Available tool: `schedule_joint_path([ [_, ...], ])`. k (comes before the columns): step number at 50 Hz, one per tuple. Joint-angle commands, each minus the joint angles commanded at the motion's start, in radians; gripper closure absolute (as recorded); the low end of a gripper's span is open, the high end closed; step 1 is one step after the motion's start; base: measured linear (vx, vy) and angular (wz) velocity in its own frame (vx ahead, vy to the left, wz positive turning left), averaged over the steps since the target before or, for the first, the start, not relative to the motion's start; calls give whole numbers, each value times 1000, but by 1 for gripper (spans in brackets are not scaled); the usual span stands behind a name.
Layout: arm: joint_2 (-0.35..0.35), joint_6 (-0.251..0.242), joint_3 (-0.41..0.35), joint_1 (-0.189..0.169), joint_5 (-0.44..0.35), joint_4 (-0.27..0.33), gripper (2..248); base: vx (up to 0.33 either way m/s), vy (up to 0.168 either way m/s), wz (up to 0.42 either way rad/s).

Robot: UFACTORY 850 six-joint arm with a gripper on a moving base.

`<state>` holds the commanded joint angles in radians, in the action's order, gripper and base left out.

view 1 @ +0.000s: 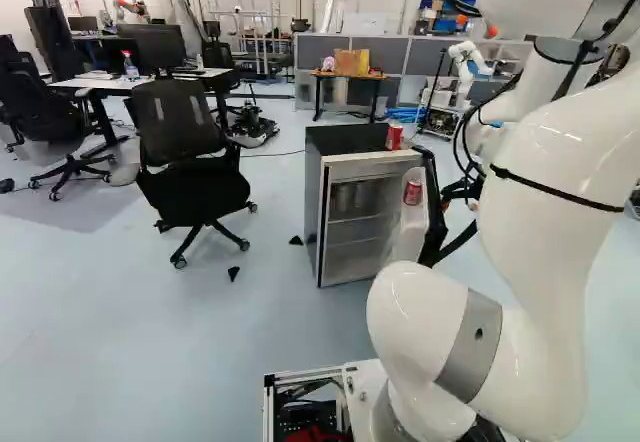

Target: Grab a drink from the fridge

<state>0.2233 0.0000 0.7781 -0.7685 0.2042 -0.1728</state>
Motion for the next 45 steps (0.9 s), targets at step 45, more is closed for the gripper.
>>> schedule_joint_path([
  [45,-121,0,-141,116,-123,19,3,0,0,0],
])
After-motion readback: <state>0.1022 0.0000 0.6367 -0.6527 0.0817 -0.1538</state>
